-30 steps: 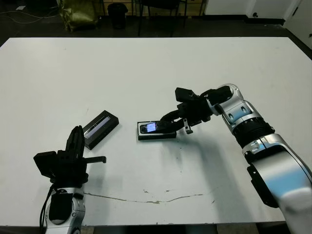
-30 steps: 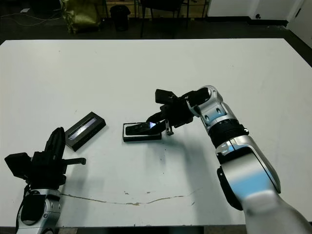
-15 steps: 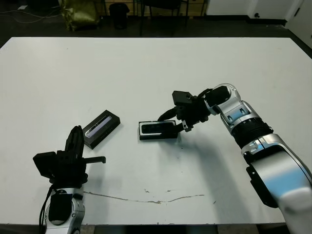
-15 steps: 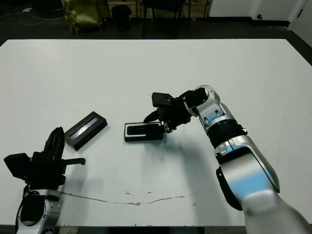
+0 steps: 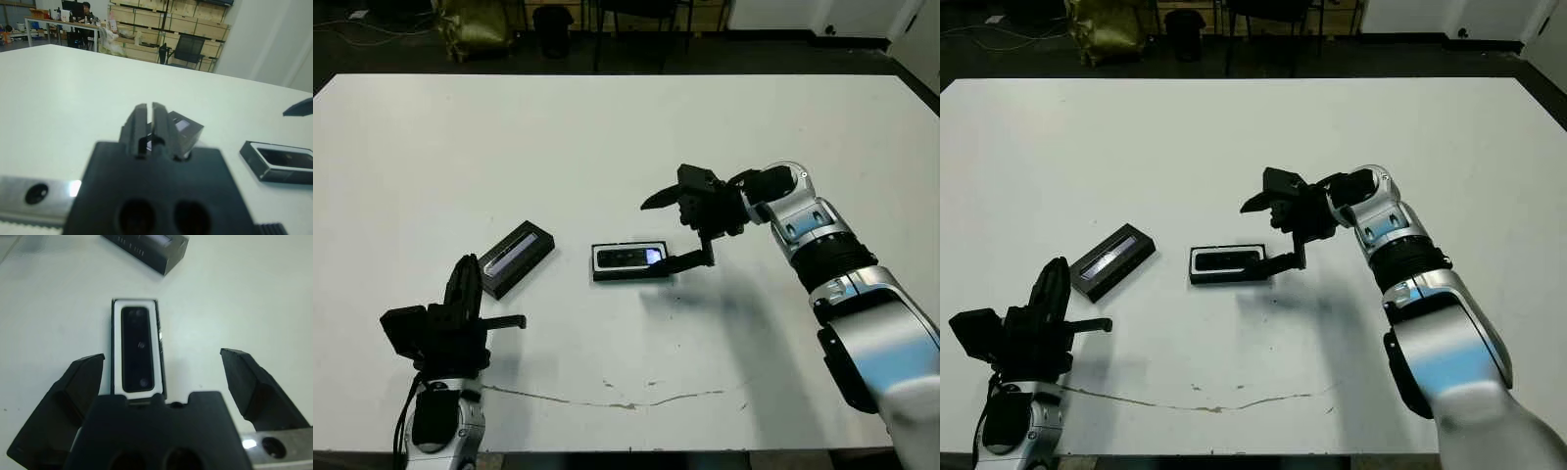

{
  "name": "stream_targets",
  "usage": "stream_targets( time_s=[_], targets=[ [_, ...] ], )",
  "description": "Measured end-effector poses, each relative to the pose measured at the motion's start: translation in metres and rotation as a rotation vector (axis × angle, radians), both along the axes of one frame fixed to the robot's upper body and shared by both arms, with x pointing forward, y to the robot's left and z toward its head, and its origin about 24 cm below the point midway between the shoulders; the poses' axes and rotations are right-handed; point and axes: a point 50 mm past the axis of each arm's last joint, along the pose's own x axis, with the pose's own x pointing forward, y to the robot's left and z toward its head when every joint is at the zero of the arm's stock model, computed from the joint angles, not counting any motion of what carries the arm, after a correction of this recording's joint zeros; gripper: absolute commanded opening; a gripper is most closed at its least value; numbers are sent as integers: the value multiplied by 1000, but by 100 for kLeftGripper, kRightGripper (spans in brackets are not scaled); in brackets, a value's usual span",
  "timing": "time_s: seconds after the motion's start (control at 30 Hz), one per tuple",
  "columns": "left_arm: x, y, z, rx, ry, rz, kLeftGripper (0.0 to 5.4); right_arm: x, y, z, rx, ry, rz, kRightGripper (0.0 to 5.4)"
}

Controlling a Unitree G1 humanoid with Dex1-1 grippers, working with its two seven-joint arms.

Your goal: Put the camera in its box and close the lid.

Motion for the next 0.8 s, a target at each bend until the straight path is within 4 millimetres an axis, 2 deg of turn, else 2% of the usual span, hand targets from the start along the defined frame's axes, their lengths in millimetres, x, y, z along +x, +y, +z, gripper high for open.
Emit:
stream_targets(
  time_s=[0.13, 0.23, 0.3, 0.4, 0.53, 0.63, 0.8],
  targets=[
    [0, 0, -1, -4, -2, -5, 0, 3, -3, 14, 72, -49, -50, 530],
    [0, 0, -1, -3, -4, -5, 0, 4, -5, 30, 227, -108, -160, 483],
    [0, 1, -1, -3, -3, -5, 0, 0, -7, 33, 323, -148, -249, 437],
    [0, 1, 0, -2, -2, -5, 0, -14, -11, 28, 434, -187, -371, 368],
    [0, 1, 0, -1, 0, -5, 0, -32, -21, 23, 494, -176, -454, 277],
    [0, 1, 0, 2, -1, -5, 0, -47, -35, 19, 547, -170, -491, 208],
    [0, 2, 1, 7, -2, -6, 0, -75, -59, 0, 642, -142, -599, 94]
  ],
)
